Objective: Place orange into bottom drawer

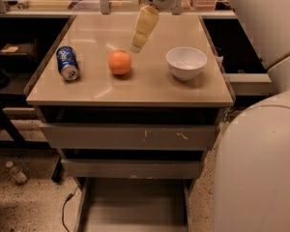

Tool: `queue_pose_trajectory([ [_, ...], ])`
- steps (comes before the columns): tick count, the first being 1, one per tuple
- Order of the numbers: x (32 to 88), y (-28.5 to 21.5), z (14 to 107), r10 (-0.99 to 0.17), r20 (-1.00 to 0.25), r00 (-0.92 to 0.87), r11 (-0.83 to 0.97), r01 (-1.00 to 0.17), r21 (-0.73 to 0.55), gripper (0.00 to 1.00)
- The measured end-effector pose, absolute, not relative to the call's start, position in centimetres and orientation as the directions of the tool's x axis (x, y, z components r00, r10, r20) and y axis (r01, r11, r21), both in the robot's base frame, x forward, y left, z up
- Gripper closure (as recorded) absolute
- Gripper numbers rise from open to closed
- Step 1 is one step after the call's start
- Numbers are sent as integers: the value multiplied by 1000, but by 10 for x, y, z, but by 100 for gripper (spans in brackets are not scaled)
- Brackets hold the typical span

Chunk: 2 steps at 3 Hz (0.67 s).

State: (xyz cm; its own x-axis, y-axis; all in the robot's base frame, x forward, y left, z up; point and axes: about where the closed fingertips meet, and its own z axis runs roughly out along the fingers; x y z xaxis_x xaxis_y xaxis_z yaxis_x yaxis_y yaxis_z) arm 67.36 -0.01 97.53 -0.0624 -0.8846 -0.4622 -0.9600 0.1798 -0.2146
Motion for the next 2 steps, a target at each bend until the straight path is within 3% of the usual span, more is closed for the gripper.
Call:
queue_pose_trajectory([
  [2,697,21,885,-862,-499,-91,173,-977,-121,0],
])
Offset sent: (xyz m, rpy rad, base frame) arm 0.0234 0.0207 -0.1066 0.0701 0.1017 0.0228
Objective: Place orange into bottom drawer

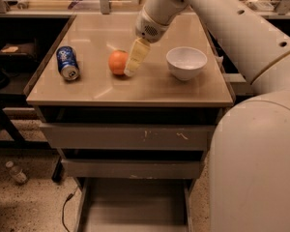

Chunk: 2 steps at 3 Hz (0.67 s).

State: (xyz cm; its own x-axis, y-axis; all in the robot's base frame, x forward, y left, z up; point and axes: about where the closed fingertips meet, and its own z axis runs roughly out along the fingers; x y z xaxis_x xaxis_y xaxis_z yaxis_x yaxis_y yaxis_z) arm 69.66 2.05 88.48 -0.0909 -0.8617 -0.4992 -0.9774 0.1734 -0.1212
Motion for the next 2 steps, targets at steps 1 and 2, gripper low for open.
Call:
queue_pose_trajectory([
  [1,697,21,884,-862,-499,-91,173,-977,-121,0],
  [2,698,24,875,-841,-532,-97,178,-979,-103,0],
])
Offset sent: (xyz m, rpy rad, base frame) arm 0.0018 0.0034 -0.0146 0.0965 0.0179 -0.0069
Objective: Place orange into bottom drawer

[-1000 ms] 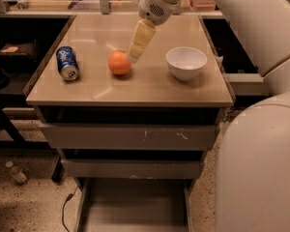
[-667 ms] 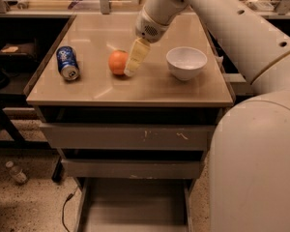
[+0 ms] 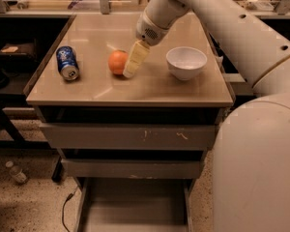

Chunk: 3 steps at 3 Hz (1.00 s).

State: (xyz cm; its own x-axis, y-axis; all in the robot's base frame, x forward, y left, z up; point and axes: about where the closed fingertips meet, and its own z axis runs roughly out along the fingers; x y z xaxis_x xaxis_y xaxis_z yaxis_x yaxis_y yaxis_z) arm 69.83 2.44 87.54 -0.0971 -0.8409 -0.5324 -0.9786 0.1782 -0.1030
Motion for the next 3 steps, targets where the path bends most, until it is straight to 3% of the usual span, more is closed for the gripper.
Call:
queue_pose_trajectory([
  [3,713,67,858,-826,-557,-84,136,-989,-53,0],
])
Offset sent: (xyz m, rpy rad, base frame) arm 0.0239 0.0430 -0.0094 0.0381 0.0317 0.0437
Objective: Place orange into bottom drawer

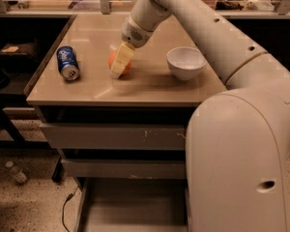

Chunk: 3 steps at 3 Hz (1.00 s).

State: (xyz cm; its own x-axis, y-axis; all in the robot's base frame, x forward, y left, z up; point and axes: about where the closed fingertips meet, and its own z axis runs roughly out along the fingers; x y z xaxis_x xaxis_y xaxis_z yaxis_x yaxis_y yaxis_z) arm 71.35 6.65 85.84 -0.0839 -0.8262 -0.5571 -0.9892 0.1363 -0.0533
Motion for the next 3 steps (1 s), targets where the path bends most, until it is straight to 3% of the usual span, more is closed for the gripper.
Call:
queue_pose_trajectory([
  [1,708,73,853,-825,-559,-81,120,-992,-32,0],
  [3,708,73,853,-825,-559,-81,120,-992,-32,41],
])
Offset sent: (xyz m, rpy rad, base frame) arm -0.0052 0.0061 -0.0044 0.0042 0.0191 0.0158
